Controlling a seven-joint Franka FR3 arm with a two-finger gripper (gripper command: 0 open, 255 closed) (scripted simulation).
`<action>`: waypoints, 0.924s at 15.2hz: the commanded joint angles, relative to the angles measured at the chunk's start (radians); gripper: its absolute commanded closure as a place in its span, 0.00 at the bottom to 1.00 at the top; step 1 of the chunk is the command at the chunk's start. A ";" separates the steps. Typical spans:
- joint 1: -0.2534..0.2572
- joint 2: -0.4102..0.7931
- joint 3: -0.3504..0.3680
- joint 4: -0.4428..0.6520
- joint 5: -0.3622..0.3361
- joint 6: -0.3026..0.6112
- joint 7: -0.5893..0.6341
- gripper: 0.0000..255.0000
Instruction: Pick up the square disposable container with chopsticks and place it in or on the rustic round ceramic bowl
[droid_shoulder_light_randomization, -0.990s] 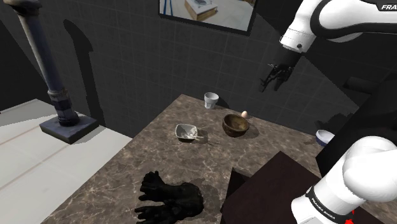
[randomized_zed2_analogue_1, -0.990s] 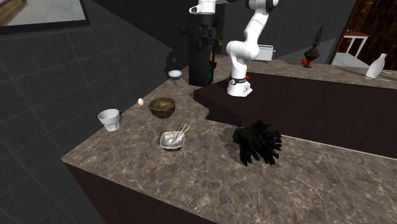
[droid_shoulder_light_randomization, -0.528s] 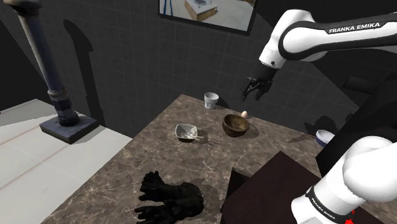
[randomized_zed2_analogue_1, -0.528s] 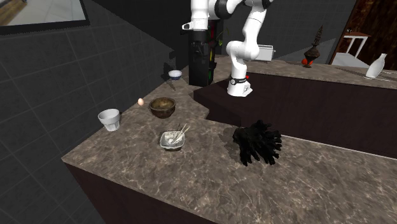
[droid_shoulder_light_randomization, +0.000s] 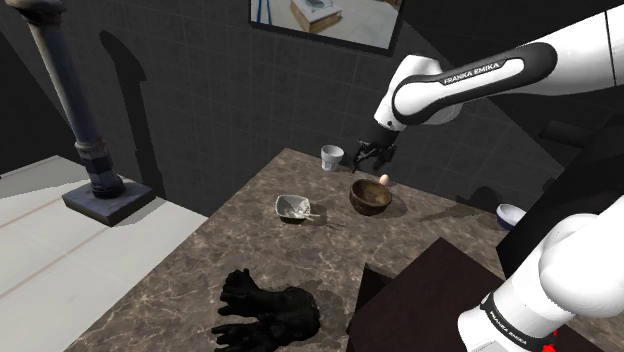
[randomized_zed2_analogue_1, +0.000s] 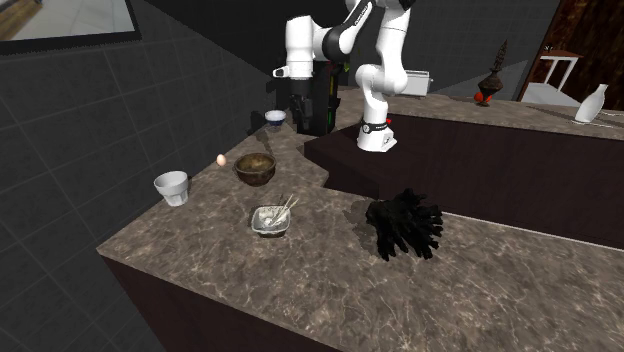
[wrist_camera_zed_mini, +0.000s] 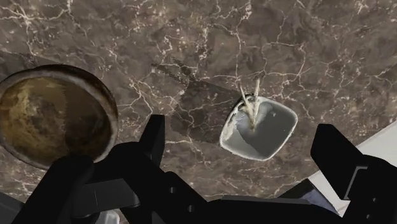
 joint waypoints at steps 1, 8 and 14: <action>0.004 0.075 0.003 0.021 0.015 0.058 0.007 0.00; 0.011 0.351 0.009 0.146 0.072 0.217 0.013 0.00; 0.008 0.590 0.020 0.304 0.116 0.304 0.019 0.00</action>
